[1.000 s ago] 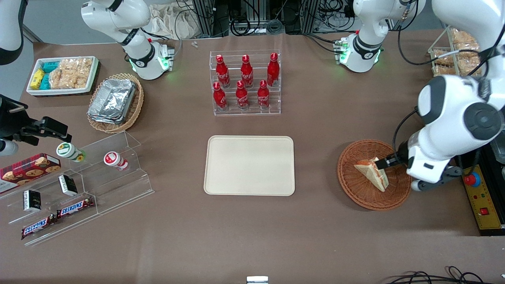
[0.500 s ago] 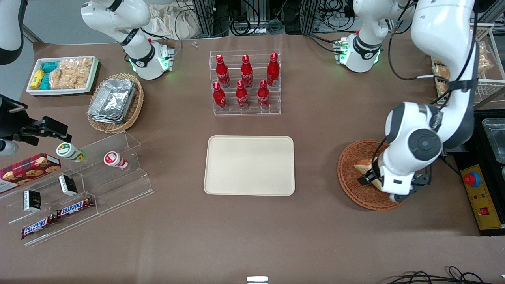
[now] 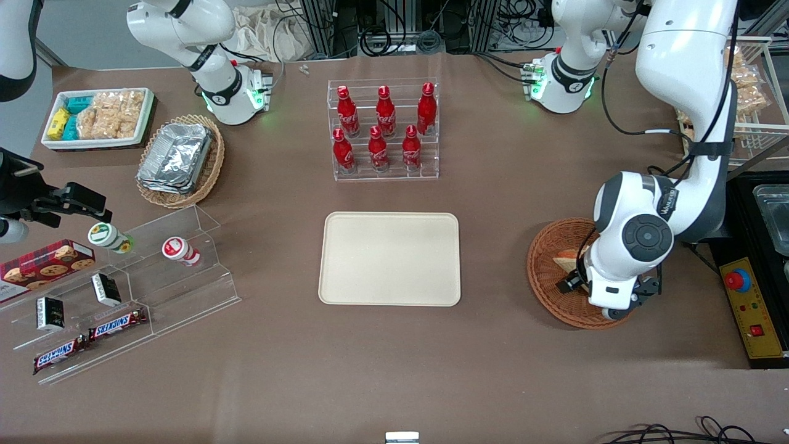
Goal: Place sandwich from basket to tray
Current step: 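Lower the open left gripper around the wrapped sandwich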
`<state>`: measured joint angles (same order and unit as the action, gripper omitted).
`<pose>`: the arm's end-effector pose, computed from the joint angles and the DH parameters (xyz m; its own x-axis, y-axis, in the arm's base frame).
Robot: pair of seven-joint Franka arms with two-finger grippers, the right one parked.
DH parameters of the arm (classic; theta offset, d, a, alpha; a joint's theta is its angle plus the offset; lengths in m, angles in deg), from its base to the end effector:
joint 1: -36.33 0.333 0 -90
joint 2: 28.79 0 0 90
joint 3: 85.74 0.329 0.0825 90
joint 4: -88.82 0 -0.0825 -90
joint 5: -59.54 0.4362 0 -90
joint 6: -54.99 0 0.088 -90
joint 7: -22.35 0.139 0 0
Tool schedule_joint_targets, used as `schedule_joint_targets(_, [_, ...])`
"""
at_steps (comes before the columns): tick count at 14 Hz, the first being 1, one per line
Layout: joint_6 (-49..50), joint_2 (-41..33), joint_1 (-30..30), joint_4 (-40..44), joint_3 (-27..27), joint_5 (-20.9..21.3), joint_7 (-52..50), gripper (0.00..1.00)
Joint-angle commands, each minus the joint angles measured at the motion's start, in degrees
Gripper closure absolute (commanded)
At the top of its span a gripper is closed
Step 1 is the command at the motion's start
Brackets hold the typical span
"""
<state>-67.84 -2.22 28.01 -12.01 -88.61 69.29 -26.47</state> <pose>0.6842 -0.1217 0.2463 0.8463 0.5319 0.0298 0.5306 -0.8365 -0.1368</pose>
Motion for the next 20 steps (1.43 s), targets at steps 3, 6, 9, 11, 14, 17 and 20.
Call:
schedule_joint_targets(3, [-4.3,0.8,0.4,-3.4,0.1,1.3,-1.6,0.0])
schedule_joint_targets(6, [-6.0,1.3,1.1,-4.1,0.1,1.3,-1.6,0.0])
schedule_joint_targets(9, [-7.9,2.8,1.1,-4.5,0.1,1.3,-1.6,0.04])
schedule_joint_targets(11, [-7.7,2.6,1.1,-4.4,0.1,1.3,-1.4,0.01])
schedule_joint_targets(14, [-7.3,2.1,1.2,-3.9,0.1,1.3,-0.9,0.0])
schedule_joint_targets(17, [-6.0,1.9,1.3,-2.5,0.2,1.3,-0.7,0.0])
schedule_joint_targets(20, [-1.5,2.2,1.3,1.1,0.2,1.4,-0.6,0.0])
